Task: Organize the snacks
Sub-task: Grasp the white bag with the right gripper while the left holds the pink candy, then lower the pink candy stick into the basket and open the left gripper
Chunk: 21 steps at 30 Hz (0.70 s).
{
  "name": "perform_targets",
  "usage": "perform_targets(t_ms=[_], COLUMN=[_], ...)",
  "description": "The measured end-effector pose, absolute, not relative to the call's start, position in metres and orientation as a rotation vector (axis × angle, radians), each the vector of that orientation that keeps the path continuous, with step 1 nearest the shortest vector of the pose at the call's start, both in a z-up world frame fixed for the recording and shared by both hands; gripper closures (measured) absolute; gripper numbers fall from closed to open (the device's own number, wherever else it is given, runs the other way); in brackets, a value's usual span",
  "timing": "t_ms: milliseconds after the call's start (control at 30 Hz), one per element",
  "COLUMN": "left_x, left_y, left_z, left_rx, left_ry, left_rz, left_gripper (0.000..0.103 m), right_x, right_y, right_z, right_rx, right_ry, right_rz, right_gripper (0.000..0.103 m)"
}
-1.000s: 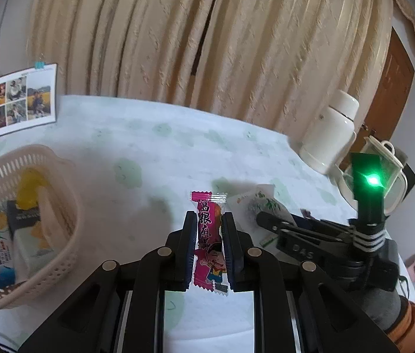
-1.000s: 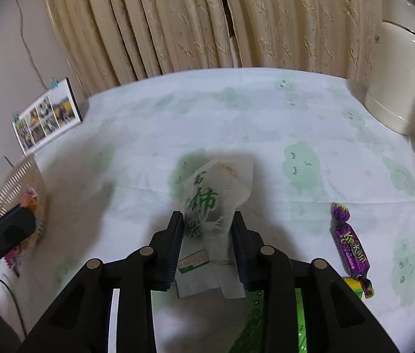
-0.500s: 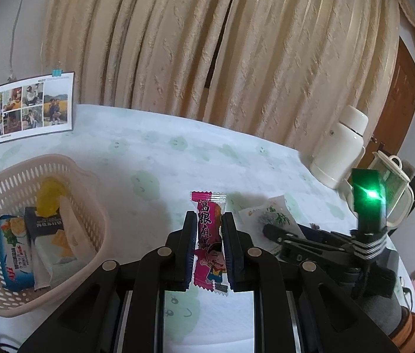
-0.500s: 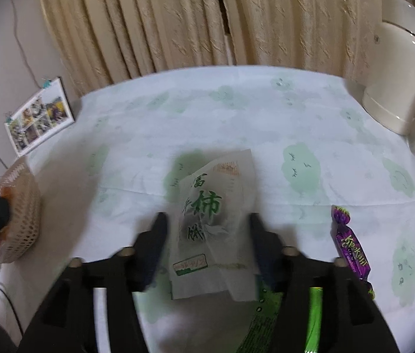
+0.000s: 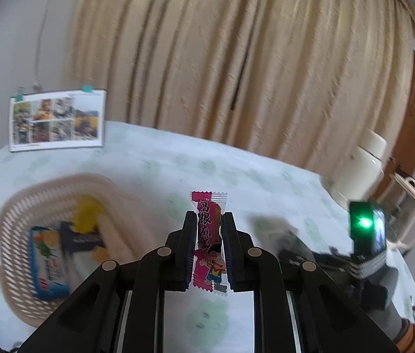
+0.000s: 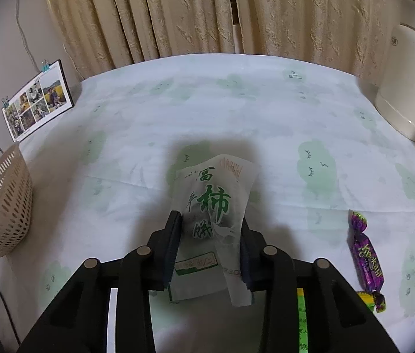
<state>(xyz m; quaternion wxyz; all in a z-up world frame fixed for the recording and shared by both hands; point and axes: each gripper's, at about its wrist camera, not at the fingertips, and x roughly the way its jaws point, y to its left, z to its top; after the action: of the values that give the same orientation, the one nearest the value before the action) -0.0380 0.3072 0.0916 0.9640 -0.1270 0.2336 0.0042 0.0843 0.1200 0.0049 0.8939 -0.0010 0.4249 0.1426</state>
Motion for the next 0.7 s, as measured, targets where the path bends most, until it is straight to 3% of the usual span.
perform_targets(t_ms=[300,367,433,700], left_x=[-0.045,-0.044,-0.046,-0.055], left_y=[0.355,0.367,0.378,0.392], left_z=[0.099,0.096,0.094,0.094], left_rx=[-0.301,-0.326,-0.374,-0.419], left_ry=[0.413,0.424,0.420,0.380], left_rz=[0.217,0.287,0.328,0.378], left_gripper=[0.081,0.067,0.028,0.026], right_x=[0.077,0.076,0.075,0.068], right_y=[0.115,0.117,0.118,0.113], right_z=[0.018,0.018,0.019,0.026], right_rx=[0.088,0.088,0.091,0.170], right_ry=[0.844,0.842,0.841,0.828], right_rz=[0.346,0.351,0.357,0.403], right_gripper=[0.076,0.077,0.077,0.078])
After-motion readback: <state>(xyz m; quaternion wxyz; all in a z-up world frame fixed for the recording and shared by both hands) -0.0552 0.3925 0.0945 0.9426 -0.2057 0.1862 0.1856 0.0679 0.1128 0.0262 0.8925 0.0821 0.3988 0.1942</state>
